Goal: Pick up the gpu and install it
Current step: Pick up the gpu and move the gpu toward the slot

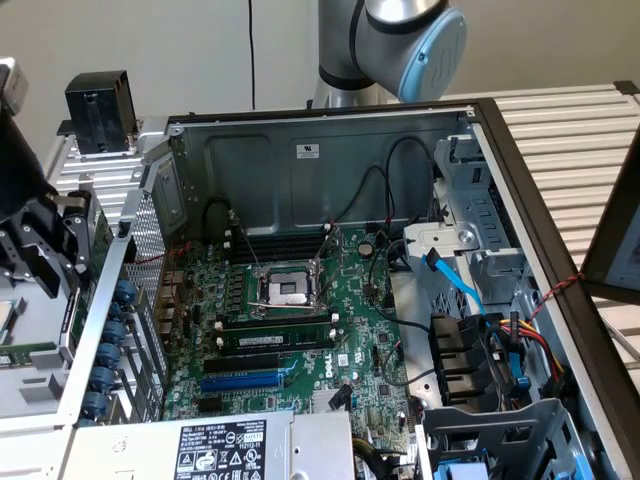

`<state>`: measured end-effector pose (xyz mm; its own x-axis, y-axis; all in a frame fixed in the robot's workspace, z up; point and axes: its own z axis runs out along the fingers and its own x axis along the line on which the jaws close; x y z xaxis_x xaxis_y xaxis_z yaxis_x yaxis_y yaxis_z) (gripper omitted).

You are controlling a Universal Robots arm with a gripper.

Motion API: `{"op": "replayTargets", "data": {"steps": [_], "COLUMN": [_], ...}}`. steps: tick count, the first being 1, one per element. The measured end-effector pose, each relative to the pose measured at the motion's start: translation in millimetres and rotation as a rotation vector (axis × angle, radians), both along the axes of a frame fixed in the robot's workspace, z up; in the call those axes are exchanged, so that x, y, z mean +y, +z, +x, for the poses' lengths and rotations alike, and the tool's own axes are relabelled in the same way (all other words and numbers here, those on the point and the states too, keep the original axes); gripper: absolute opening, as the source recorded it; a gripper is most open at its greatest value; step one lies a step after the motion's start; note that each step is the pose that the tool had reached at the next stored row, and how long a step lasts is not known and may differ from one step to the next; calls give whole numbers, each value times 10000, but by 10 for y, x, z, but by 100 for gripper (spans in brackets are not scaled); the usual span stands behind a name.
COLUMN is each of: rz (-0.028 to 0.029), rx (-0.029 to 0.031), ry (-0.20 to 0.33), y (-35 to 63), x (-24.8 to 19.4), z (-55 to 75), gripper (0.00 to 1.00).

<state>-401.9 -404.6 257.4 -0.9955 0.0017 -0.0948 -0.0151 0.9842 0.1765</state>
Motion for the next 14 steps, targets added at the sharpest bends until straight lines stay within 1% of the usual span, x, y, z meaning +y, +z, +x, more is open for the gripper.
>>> {"op": "replayTargets", "data": {"steps": [2, 5, 7, 8, 9, 11, 12, 13, 14], "rz": [48, 84, 99, 119, 166, 300, 346, 362, 363], "rx": [0, -1, 0, 1, 3, 0, -4, -5, -6], "ry": [-7, -28, -61, -81, -106, -232, -343, -436, -499], "y": [-34, -88, -109, -115, -121, -135, -146, -156, -165], "x": [9, 34, 36, 36, 36, 36, 37, 37, 36], "z": [1, 9, 9, 8, 9, 9, 8, 9, 9], "gripper": [45, 45, 45, 45, 45, 45, 45, 45, 45]}}
